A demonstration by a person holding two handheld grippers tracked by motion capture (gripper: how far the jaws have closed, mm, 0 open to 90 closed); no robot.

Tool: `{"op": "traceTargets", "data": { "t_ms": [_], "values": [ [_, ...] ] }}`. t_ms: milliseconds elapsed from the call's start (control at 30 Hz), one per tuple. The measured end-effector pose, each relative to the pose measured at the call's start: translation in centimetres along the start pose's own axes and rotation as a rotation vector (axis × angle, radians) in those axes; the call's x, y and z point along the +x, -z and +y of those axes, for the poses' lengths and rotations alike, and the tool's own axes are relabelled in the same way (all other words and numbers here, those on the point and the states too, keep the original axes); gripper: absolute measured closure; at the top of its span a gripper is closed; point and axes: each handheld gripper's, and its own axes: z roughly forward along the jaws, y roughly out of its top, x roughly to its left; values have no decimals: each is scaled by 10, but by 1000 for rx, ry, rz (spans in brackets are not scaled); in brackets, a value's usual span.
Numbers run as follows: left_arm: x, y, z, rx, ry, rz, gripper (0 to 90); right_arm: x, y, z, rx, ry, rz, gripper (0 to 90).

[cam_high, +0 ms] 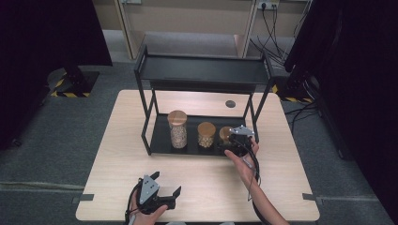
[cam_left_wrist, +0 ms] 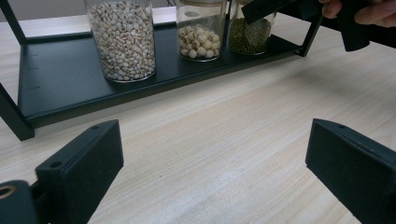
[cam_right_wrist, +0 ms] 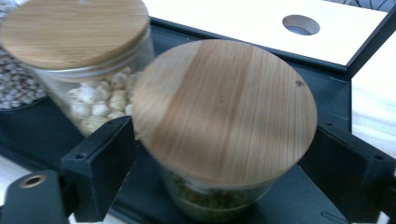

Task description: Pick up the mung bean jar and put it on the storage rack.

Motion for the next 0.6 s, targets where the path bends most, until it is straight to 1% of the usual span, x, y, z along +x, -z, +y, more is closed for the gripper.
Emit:
{"op": "traceTargets", "data": {
  "t_ms": [133,233,333,467,533,600],
  "values": [
    [0,0,0,-1,-2,-2,36,2,6,-2,-11,11,-5,88],
    [0,0,0,-1,-3,-3,36,-2,11,-5,-18,10,20,93],
    [0,0,0,-1,-1,-2,36,0,15,-7,-20,23,32,87],
    [-1,0,0,-1,-2,-2,36,0,21,-10,-18,25,50,75],
    [-1,0,0,-1,-3,-3,36,3,25,-11,-17,31,45,68],
    [-1,0,0,-1,-2,-3,36,8,29,-13,-24,57,29,66]
  ]
}}
